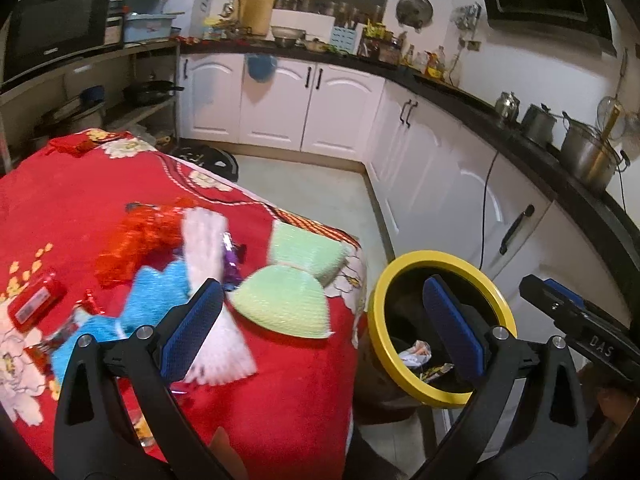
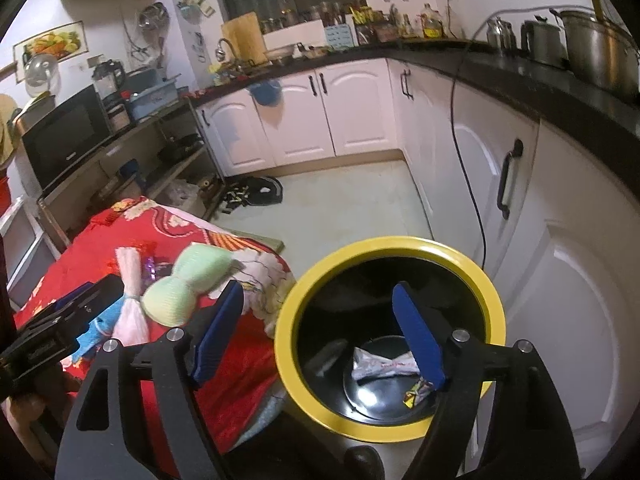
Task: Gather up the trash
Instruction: 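Move both open tools back from the bin toward the table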
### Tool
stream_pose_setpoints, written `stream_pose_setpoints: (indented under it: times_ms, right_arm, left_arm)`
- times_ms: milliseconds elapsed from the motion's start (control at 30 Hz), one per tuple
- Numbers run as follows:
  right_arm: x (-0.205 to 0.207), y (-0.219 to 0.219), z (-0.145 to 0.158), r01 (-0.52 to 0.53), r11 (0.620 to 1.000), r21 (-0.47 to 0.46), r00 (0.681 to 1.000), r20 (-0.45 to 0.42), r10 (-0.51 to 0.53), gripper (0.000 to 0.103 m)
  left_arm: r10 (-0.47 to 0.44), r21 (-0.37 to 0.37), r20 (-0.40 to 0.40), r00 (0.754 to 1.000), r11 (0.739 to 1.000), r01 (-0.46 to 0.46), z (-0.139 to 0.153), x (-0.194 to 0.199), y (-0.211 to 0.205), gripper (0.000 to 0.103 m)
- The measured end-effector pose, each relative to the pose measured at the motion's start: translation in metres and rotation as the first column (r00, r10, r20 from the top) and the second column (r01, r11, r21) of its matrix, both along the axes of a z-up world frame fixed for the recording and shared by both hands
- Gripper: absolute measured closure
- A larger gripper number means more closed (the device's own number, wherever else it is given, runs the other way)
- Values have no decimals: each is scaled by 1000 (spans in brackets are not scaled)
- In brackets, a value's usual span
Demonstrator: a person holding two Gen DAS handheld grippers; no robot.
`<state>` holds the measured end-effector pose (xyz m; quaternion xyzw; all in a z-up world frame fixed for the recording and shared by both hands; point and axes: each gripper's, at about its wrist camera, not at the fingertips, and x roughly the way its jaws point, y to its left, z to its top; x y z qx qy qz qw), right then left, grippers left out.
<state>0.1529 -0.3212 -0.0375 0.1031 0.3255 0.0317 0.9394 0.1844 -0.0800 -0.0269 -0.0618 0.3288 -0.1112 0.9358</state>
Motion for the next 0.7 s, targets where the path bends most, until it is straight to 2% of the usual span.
stream_pose_setpoints:
  times_ms: [333,700]
  right_arm:
    - [-12,38,20,-80,995,-54,994,72,84,26]
    - [-14,92,25,-193,977,-90,976,80,200,24]
  left_arm:
    - [61,-21,38,997,998,-60,12,-15,37,11]
    - [162,-39,67,985,986,-159,19,-29,91,11]
